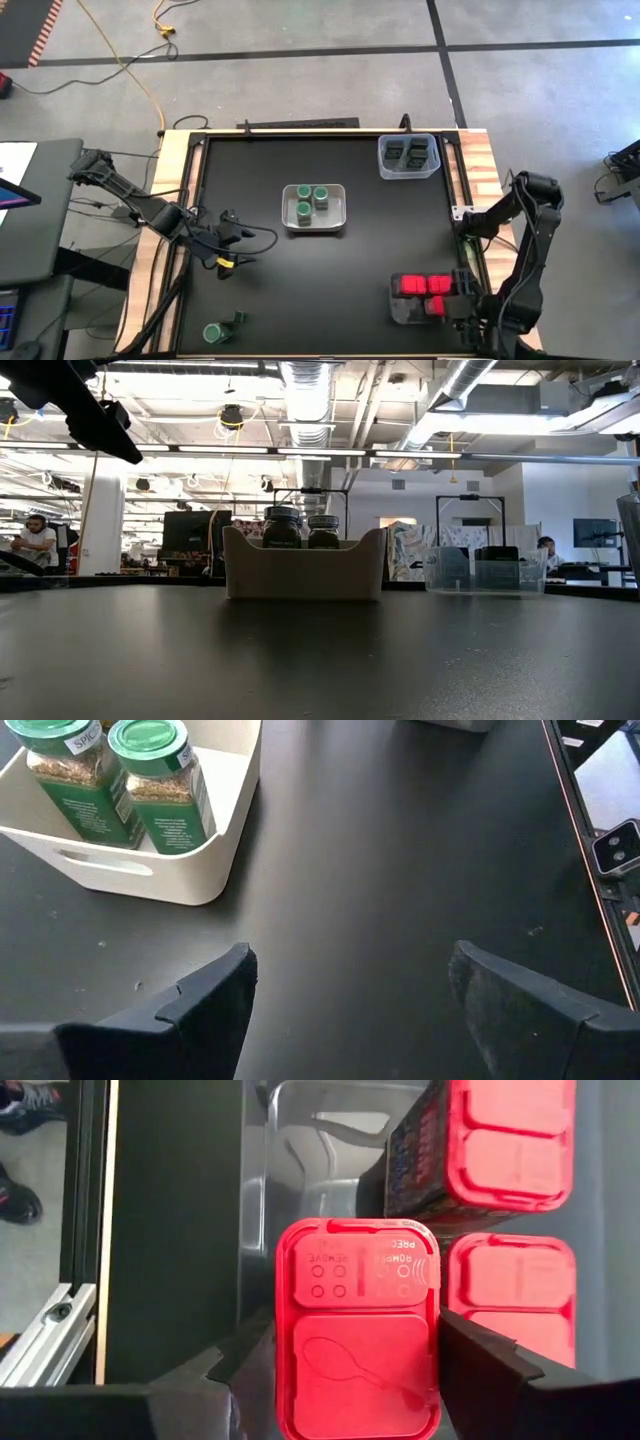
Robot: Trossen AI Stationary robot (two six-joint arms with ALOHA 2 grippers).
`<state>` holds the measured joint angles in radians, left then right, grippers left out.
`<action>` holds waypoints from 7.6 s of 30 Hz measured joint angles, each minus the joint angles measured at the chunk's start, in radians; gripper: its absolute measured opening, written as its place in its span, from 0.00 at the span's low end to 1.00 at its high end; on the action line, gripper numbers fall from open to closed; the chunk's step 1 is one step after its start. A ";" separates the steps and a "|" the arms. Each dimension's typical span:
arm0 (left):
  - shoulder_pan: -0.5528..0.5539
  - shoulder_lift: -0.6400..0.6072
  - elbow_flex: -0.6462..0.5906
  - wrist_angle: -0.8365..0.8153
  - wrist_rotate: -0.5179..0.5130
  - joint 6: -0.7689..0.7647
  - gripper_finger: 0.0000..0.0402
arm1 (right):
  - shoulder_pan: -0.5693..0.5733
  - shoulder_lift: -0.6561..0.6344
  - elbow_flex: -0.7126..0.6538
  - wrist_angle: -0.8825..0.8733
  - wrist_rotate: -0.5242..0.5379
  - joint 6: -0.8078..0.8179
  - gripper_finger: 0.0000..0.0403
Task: Sort spices by type
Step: Put the red seasoning can into the black bin, then put the black seasoning can into the transparent bin
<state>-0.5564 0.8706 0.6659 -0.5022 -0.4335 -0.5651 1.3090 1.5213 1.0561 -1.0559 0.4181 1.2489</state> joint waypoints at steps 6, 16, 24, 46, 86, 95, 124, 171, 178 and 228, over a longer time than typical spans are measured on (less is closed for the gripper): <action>0.000 0.000 0.000 0.000 0.000 0.011 0.79 | 0.000 0.025 0.000 0.011 -0.001 0.000 0.61; 0.000 0.000 0.000 0.000 -0.001 0.010 0.79 | 0.000 0.025 0.000 0.017 -0.003 -0.001 0.61; 0.000 0.000 0.000 0.000 -0.001 0.005 0.79 | 0.000 0.025 0.000 0.018 -0.026 -0.001 0.61; 0.000 0.000 0.000 0.000 -0.001 0.005 0.79 | -0.003 0.025 0.000 0.044 -0.025 0.000 0.61; 0.000 0.000 0.000 0.000 -0.001 0.011 0.79 | -0.032 -0.025 0.016 0.002 -0.026 0.000 0.73; 0.000 0.000 0.000 0.000 0.000 -0.026 0.79 | -0.032 -0.127 0.016 -0.015 0.057 0.036 0.73; 0.001 0.000 0.000 0.000 -0.055 -0.130 0.79 | -0.660 -0.074 0.016 0.602 0.772 -0.177 0.73; -0.109 0.846 0.864 -0.668 0.395 -0.072 0.79 | -0.880 -0.381 0.016 -0.104 0.498 -0.214 0.73; -0.186 0.851 0.853 -0.702 0.423 -0.169 0.79 | -0.880 -0.381 0.016 -0.103 0.498 -0.211 0.73; -0.275 0.967 0.815 -0.733 0.493 -0.282 0.79 | -0.880 -0.310 0.016 -0.097 0.502 -0.227 0.73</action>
<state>-0.8310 1.8380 1.4811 -1.2349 0.0595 -0.8466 0.4294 1.2114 1.0718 -1.1526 0.9199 1.0218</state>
